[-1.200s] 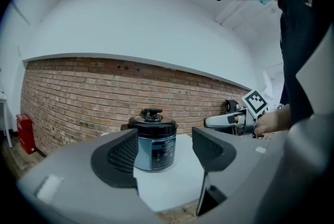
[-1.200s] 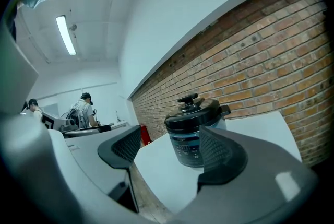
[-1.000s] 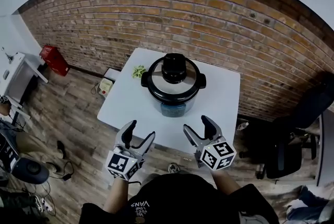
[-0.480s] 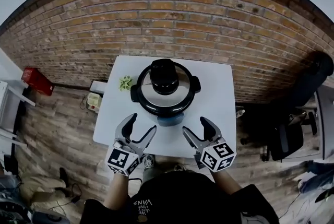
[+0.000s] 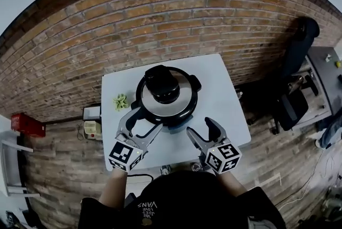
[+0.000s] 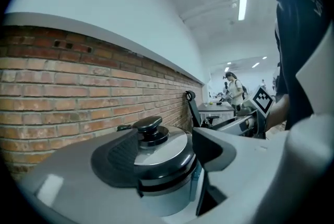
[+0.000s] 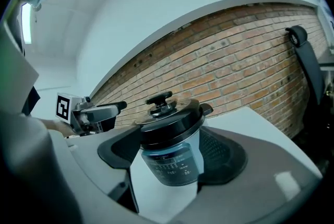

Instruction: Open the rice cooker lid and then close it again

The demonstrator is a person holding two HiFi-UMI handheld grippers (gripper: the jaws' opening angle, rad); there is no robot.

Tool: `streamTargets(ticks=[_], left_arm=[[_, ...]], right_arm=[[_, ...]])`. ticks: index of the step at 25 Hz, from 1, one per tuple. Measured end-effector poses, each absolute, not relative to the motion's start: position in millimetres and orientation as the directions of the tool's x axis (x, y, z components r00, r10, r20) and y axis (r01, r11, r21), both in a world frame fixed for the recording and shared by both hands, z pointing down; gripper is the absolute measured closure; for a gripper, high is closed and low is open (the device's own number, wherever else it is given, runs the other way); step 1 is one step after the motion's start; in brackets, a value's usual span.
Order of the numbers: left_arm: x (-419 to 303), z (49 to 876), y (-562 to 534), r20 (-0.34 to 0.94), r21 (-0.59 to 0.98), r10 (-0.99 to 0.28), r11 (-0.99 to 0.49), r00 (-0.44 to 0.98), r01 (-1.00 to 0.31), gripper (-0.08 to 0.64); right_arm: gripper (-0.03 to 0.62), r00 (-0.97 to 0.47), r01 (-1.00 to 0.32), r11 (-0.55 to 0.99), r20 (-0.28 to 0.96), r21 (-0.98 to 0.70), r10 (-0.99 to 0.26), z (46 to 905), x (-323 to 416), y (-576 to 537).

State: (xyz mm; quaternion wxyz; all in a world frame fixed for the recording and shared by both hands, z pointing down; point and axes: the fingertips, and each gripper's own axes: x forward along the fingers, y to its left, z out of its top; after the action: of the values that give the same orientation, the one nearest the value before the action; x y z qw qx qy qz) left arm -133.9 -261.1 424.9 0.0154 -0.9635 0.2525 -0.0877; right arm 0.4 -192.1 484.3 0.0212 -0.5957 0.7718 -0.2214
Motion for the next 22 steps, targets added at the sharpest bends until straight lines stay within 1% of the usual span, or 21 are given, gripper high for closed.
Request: streamTargets(ticks=[6,12,19,22], left_arm=[[-121,418,-283,0.185,-0.129,-0.348,-0.936,0.919,-0.328,0.259],[-108,412,-304,0.209,-0.2,-0.26,-0.955,0.943,-0.219,0.259],[-83,414,-326,0.241,-0.194,-0.175,-0.972,0.955,-0.13,0.259],[-68,420,-330,0.274,-0.185,-0.134,-0.979,0.952,-0.084,0.259]], right_arm=[[0.252,-0.182,-0.923,0.089,0.221,-0.374,-0.958,483,-13,-186],[0.252,-0.104,-0.93,0.019,0.215,-0.367,-0.971,480,-22,-179],[0.252,-0.051,-0.931,-0.028,0.207,-0.363,-0.977,479,-26,-172],[0.252,-0.032,-0.93,-0.046,0.205,-0.365,-0.978,480,-21,-169]])
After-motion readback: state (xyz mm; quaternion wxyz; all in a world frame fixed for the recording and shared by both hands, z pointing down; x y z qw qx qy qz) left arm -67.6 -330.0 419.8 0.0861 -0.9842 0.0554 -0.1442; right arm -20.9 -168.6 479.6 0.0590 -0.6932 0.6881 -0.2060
